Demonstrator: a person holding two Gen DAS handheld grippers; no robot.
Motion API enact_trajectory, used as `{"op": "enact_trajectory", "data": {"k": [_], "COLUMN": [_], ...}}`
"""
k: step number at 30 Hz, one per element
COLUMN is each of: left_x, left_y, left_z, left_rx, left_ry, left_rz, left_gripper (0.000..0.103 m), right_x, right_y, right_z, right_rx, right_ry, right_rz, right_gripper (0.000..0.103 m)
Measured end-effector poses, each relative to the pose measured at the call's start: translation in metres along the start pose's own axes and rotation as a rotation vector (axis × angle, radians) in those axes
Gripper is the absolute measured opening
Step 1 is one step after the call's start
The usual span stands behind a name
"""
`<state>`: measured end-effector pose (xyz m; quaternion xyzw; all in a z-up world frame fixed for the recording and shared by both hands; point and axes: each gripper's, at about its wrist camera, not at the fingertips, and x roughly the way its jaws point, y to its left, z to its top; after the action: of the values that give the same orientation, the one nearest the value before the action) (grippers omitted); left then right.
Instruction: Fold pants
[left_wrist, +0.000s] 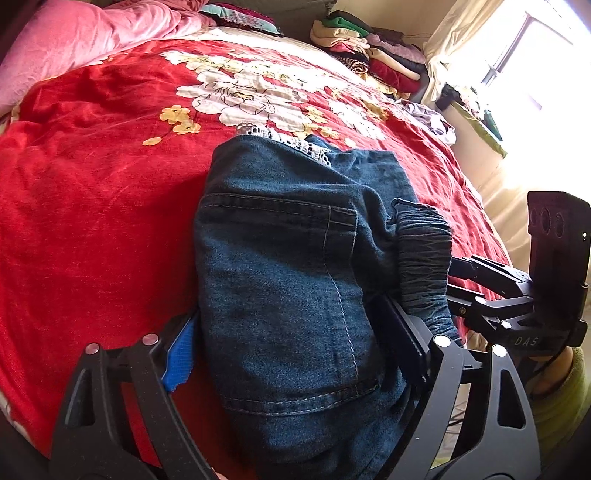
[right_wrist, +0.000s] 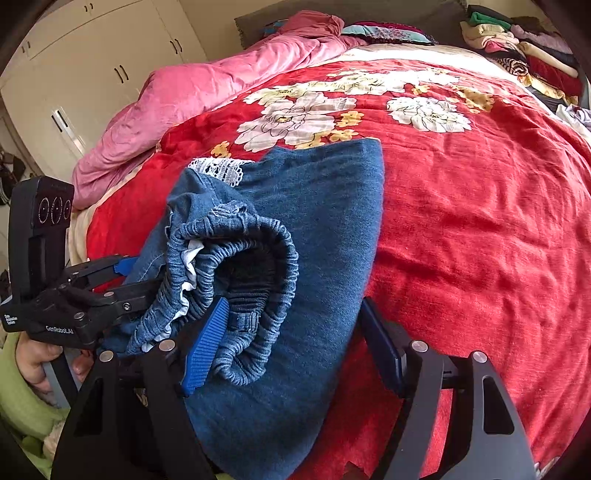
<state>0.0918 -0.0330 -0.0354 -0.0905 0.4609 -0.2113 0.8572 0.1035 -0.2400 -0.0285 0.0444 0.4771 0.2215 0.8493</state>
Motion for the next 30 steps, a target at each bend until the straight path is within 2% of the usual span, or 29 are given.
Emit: {"op": "enact_trajectory", "data": {"k": [4,7,9,12,13,15,18,30], "left_x": [0.002,0.004,0.004,0.001,0.000,-0.004,-0.009,-0.029], "left_y": [0.002,0.001,0.001,-0.002,-0.004,-0.008,-0.015,-0.027], "left_z": [0.002,0.004,0.005,0.005,0.006,0.006,0.006,0.026], "left_rx": [-0.003,0.005,0.000,0.010,0.019,0.034,0.054,0.066], "left_ry": [-0.004,-0.009,-0.011,-0.019,-0.022,-0.030,-0.042,-0.101], "left_rz": [-0.003,0.001,-0.007,-0.004,0.000,0.006,0.021,0.006], "left_gripper": [0.079,0.074,0.066,0.058,0.057,0.051,0.049,0.048], "right_x": [0.003,0.006,0.008,0.005,0.003,0.000,-0.007,-0.027], "right_y": [-0.002,-0.002,0.000,0.007,0.010,0.016,0.023,0.041], "right_z": [0.003,0.004,0.005,0.005,0.004,0.005,0.007,0.034], "right_rx": [0.000,-0.002,-0.011,-0.036,-0.043,-0.058,-0.070,-0.145], "right_ry": [-0.005,-0.012,-0.013,-0.026,-0.034,-0.048,-0.069,-0.153], "right_rz": [0.014,0.022,0.039,0.057,0.059,0.043,0.037,0.041], "right_gripper": [0.071,0.071,0.056,0.041,0.038,0.037,0.034,0.032]}}
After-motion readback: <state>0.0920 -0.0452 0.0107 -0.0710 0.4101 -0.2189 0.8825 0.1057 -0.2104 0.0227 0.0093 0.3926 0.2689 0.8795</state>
